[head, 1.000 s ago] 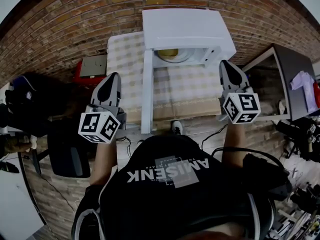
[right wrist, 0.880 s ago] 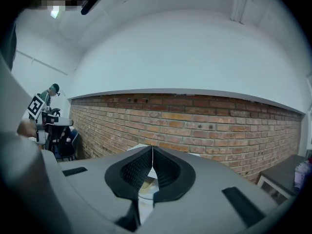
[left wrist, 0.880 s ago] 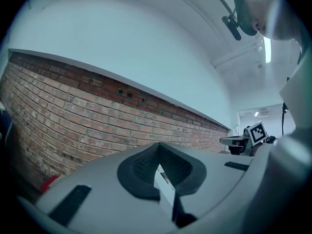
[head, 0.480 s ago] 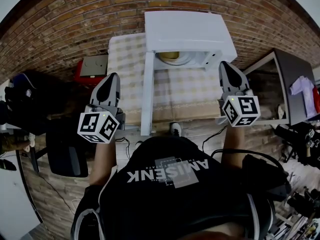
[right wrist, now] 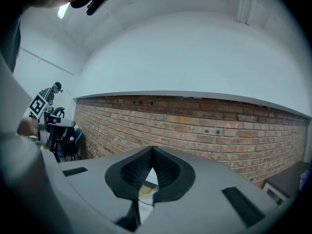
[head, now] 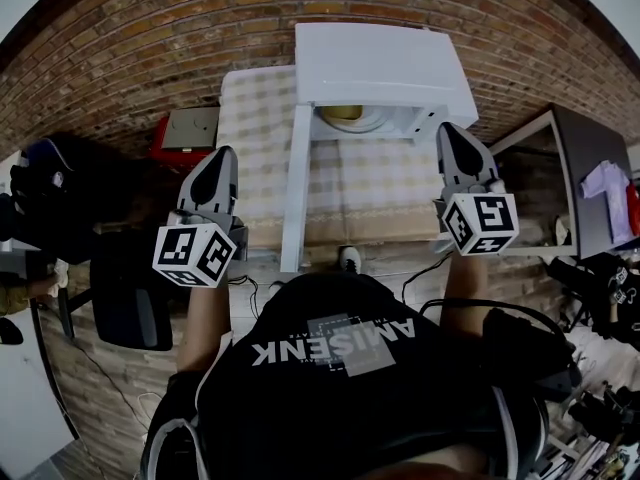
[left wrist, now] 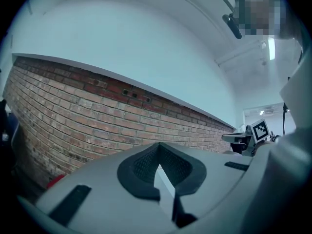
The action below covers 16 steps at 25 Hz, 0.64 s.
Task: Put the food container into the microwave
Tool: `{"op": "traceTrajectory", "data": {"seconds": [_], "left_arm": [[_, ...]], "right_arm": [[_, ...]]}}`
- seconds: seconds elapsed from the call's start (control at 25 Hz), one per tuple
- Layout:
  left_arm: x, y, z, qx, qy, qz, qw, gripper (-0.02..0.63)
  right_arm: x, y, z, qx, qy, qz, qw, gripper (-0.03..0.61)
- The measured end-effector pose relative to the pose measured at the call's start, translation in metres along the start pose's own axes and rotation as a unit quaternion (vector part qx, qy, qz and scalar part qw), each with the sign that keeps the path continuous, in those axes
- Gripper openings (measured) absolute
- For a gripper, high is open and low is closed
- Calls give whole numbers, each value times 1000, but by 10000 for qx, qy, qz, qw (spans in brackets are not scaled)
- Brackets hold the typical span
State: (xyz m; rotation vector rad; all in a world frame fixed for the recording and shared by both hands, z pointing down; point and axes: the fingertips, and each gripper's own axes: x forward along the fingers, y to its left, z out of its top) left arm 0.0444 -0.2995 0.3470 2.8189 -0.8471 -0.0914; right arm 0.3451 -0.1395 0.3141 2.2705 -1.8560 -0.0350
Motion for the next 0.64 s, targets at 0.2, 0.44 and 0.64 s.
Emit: {"op": "traceTrajectory", "data": {"seconds": [0.2,0.44,0.64], "left_arm": [[-5,4,1,-9,-29,106,9999,12],[-8,1,1,-5,-45,138,9999,12],[-14,0,2,1,-56,179,9998,12]], "right_arm": [[1,3,1,-46,-14,86,10000,40],[1,4,0,-45,-31,121,9999,40],[-3,5,1,-37,-31,126,9999,40]]}}
